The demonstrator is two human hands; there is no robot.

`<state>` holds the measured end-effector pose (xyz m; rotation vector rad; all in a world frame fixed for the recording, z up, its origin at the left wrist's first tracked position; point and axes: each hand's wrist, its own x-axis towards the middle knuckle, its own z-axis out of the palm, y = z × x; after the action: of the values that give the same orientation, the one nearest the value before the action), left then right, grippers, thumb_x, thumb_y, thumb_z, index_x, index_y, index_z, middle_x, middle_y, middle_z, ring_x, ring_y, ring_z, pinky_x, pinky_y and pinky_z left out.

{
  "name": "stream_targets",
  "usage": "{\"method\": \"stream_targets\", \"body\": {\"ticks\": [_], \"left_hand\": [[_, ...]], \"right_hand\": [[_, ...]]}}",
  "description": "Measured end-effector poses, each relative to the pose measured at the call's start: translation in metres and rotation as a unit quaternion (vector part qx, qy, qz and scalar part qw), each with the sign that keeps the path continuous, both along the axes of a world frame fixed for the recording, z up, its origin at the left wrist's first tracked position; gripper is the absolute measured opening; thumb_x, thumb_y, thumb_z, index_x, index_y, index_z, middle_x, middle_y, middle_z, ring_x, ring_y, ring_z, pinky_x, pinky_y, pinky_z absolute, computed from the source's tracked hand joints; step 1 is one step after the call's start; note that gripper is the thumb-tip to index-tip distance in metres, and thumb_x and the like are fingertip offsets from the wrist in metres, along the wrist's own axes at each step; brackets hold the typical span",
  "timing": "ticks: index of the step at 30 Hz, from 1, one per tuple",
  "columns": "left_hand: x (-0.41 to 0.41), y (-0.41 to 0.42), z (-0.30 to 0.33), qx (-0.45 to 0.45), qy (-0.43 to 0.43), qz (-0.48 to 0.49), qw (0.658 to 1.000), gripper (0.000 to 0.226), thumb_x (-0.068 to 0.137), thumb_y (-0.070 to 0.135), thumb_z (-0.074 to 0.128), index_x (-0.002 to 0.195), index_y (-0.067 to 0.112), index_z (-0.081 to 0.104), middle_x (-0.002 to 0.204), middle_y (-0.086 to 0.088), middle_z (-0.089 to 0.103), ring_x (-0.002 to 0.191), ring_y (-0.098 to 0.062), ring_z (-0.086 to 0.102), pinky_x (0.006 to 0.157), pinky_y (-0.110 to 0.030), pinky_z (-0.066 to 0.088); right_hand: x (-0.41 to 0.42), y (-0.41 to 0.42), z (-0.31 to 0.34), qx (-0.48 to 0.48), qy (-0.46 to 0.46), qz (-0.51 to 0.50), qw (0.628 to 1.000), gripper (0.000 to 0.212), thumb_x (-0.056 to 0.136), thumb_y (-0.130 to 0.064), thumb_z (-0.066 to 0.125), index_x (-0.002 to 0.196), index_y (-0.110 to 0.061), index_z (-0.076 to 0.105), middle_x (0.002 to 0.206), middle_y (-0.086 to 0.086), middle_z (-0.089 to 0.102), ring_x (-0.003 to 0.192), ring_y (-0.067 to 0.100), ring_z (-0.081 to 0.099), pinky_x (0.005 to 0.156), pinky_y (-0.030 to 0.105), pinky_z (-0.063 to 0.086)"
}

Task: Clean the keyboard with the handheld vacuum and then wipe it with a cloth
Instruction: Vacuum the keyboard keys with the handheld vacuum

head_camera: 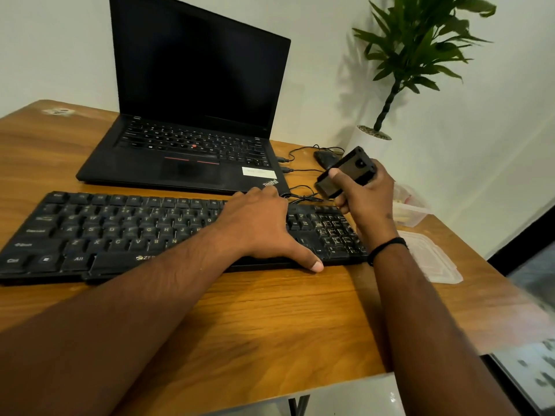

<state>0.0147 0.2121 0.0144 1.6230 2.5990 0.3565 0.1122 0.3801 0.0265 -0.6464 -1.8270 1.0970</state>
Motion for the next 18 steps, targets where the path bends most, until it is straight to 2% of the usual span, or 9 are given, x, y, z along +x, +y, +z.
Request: {"method": "stream_targets", "body": {"ticks": [1,3,6,9,12,15,18], "left_hand": [[0.0,0.0,0.0,0.002,0.0,0.0,1.0,0.128,0.036,0.105,0.052,0.132,0.021,0.058,0.126,0.003,0.053,0.114,-0.02,0.05,0.098,-0.044,0.043],[-0.001,0.001,-0.001,0.005,-0.002,-0.001,1.0,0.128,0.036,0.105,0.052,0.132,0.02,0.058,0.125,0.003,0.053,0.113,-0.02,0.051,0.097,-0.044,0.044],[-0.001,0.0,-0.001,0.004,0.002,0.0,1.0,0.128,0.038,0.104,0.053,0.133,0.019,0.057,0.126,0.002,0.053,0.113,-0.02,0.051,0.097,-0.044,0.044],[-0.001,0.0,0.0,0.002,0.003,0.0,1.0,0.127,0.037,0.104,0.053,0.131,0.019,0.059,0.122,0.003,0.052,0.111,-0.02,0.051,0.097,-0.044,0.044],[-0.001,0.001,0.0,-0.002,0.003,0.001,1.0,0.128,0.038,0.104,0.053,0.132,0.019,0.058,0.122,0.003,0.052,0.111,-0.02,0.05,0.097,-0.044,0.044],[-0.001,0.002,0.0,-0.001,0.004,0.0,1.0,0.128,0.038,0.104,0.053,0.132,0.018,0.058,0.12,0.003,0.052,0.11,-0.02,0.051,0.097,-0.044,0.044],[0.0,0.001,-0.001,0.003,0.004,0.003,1.0,0.128,0.037,0.104,0.053,0.133,0.019,0.058,0.121,0.003,0.052,0.111,-0.02,0.051,0.096,-0.044,0.043]], "right_hand": [[-0.003,-0.004,0.0,-0.025,0.003,0.014,1.0,0.035,0.084,-0.025,0.078,0.112,-0.013,0.059,0.095,0.016,0.071,0.05,0.014,0.056,0.041,0.021,0.043],[-0.007,-0.011,0.0,-0.032,0.015,0.022,0.999,0.039,0.081,-0.033,0.081,0.109,-0.015,0.06,0.1,0.016,0.069,0.063,0.015,0.057,0.045,0.017,0.043],[-0.012,-0.015,-0.001,0.083,-0.049,-0.028,0.995,0.042,0.077,-0.041,0.082,0.106,-0.02,0.059,0.094,-0.005,0.063,0.083,0.01,0.059,0.061,0.008,0.044],[-0.008,-0.011,0.001,0.149,-0.119,-0.121,0.974,0.044,0.081,-0.041,0.075,0.109,-0.012,0.06,0.09,-0.006,0.061,0.083,0.012,0.06,0.055,0.003,0.038],[-0.003,-0.003,0.004,0.161,-0.123,-0.176,0.963,0.045,0.08,-0.044,0.072,0.106,-0.009,0.062,0.09,-0.002,0.065,0.084,0.017,0.062,0.054,0.005,0.034],[-0.006,-0.008,0.003,0.152,-0.113,-0.104,0.976,0.031,0.081,-0.041,0.074,0.092,-0.014,0.063,0.079,-0.005,0.061,0.073,0.013,0.058,0.053,0.004,0.039],[-0.013,-0.016,-0.003,0.137,-0.109,-0.027,0.984,0.027,0.081,-0.04,0.075,0.085,-0.016,0.062,0.071,-0.006,0.059,0.066,0.01,0.058,0.057,0.017,0.047]]}}
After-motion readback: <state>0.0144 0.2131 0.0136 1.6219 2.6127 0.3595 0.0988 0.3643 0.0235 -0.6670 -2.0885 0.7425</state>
